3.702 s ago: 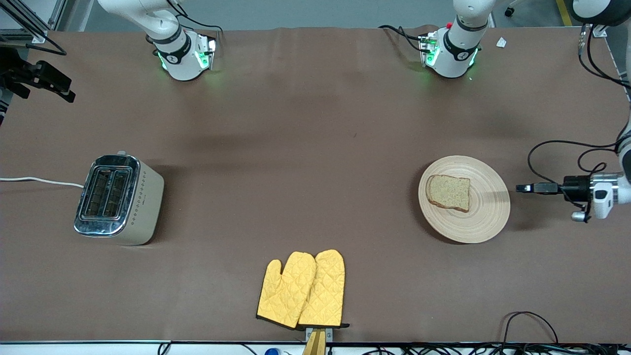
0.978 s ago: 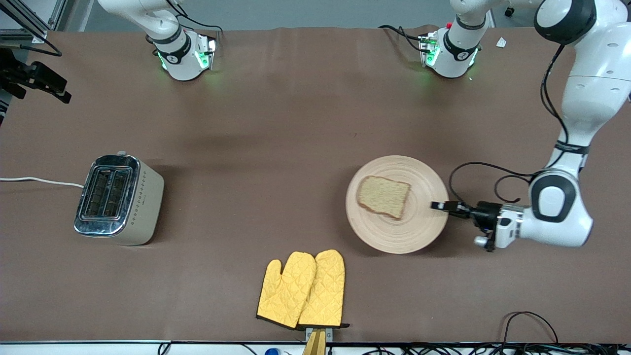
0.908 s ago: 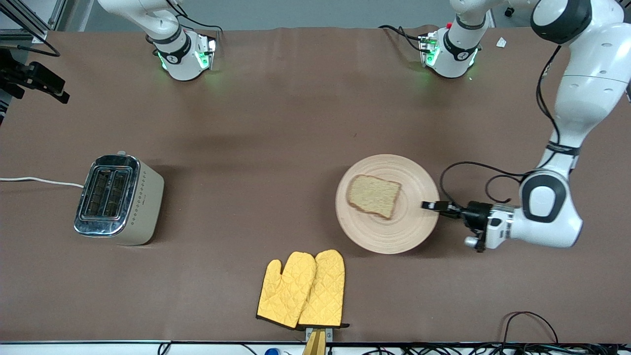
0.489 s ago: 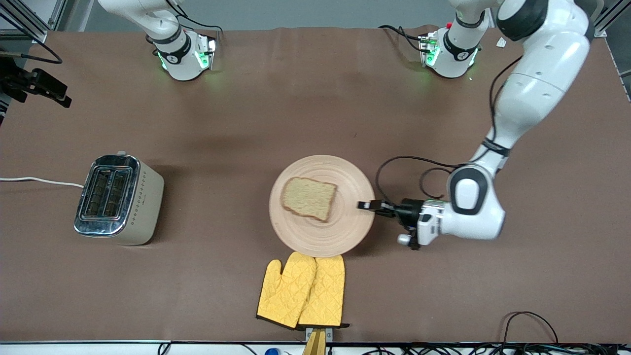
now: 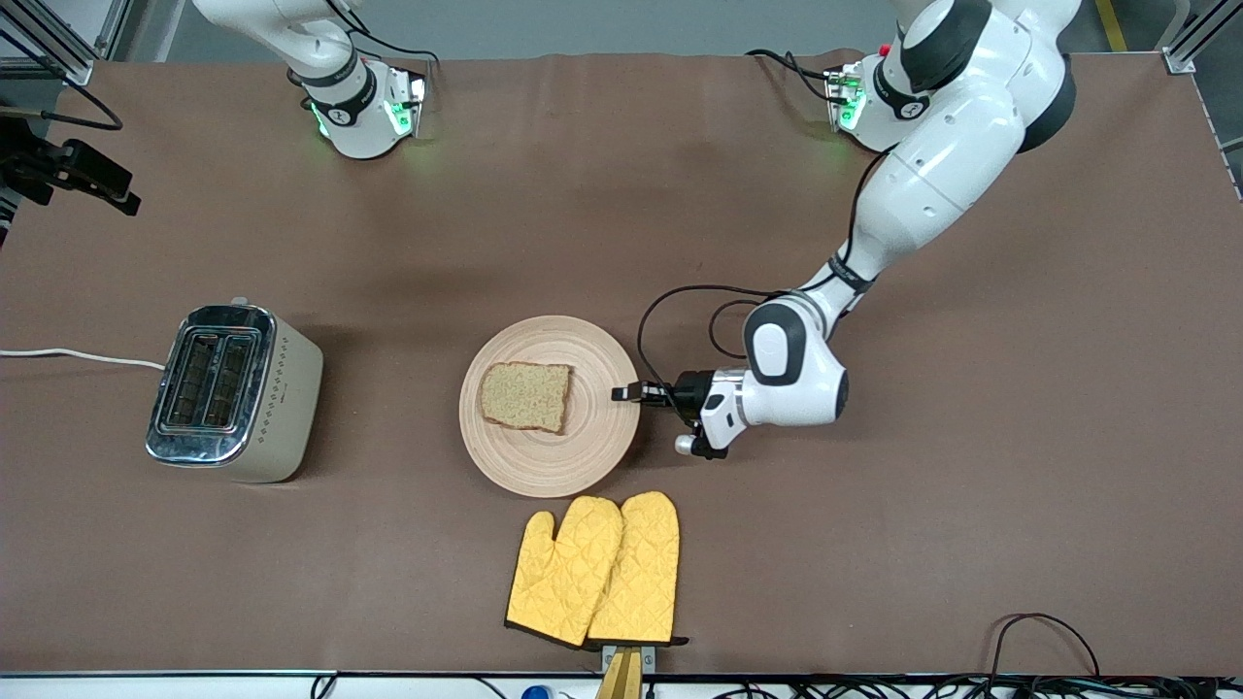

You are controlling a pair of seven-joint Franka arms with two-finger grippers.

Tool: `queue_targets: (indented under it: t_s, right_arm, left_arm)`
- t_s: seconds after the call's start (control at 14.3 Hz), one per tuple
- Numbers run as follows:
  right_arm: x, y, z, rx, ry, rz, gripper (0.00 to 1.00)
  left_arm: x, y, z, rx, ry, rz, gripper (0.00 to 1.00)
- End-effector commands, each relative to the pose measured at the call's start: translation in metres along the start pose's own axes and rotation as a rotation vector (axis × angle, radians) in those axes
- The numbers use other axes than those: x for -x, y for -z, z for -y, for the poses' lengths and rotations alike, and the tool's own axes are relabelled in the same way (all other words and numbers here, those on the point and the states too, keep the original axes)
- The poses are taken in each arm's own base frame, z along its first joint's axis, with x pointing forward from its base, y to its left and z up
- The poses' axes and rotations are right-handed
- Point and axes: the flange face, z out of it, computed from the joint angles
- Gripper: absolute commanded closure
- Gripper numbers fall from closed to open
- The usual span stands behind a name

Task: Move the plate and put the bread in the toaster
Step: 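Slide the plate with the left gripper toward the toaster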

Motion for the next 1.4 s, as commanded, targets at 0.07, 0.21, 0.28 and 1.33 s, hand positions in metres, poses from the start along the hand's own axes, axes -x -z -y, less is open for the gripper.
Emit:
queue_targets:
  t_s: [0.07, 0.21, 0.28, 1.33]
  right_arm:
    - [-0.003, 0.001, -0.005, 0.013, -0.013, 0.003, 0.00]
    - [-0.003, 0.001, -0.003, 0.012, -0.016, 0.000, 0.00]
    - [-0.003, 0.001, -0.003, 0.012, -0.016, -0.001, 0.00]
    - [-0.007, -0.009, 0.058, 0.007, -0.057, -0.017, 0.00]
  left_arm:
    - [-0.005, 0.002, -0.006, 0.042, 0.022, -0.020, 0.99]
    - [-0.005, 0.002, -0.006, 0.041, 0.022, -0.020, 0.97]
    - [-0.005, 0.002, -0.007, 0.040, 0.024, -0.019, 0.85]
    - [-0.039, 0.199, 0.023, -0.395, 0.041, 0.003, 0.00]
